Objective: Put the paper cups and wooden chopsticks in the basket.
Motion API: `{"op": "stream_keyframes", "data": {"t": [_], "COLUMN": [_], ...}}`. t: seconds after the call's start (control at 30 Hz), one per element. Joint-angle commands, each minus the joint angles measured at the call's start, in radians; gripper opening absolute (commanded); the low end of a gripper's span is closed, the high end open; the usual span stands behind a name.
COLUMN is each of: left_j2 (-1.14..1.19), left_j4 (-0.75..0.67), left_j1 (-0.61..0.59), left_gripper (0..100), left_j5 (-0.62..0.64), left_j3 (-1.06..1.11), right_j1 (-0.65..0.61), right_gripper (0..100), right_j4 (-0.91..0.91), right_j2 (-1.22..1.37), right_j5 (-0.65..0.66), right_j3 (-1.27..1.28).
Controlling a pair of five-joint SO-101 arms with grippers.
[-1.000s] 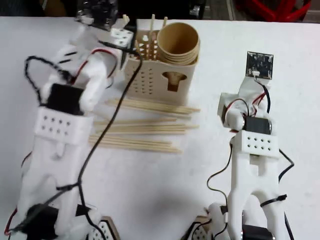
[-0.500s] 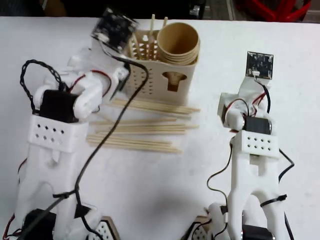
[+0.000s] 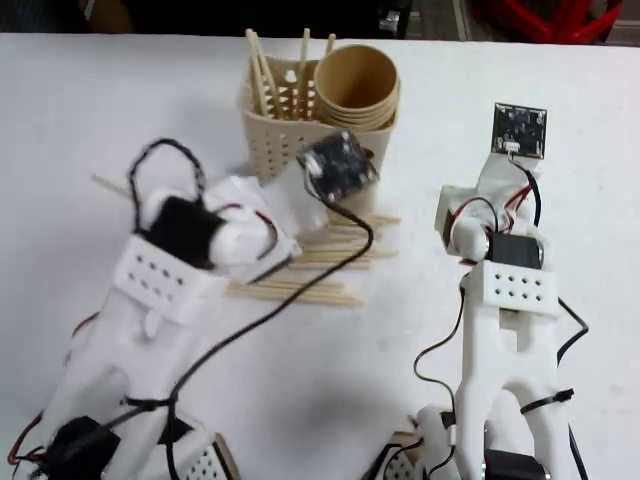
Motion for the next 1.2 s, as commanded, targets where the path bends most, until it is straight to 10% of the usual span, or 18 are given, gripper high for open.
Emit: {"op": "stream_keyframes", "data": {"t": [0.0,0.57,1.17], "left_j2": [-0.035,0.03,0.542], "left_j4": [-0.115,-0.684,-0.589], "left_j1": [0.035,0.019,-0.021], "left_gripper": [6,17,15], "left_j5": [-0.044,-0.206,-0.149], "left_j3": [0.181,0.713,0.342], "right_j1": [0.01,0.022,0.045], "right_gripper": [3.2,3.2,3.2], "right_j4": [-0.019,-0.039,-0.039], "right_j2": [-0.033,-0.031,-0.033], "right_j5": [-0.005,-0.002,-0.005], "right_j3": [-0.006,-0.006,-0.009]}}
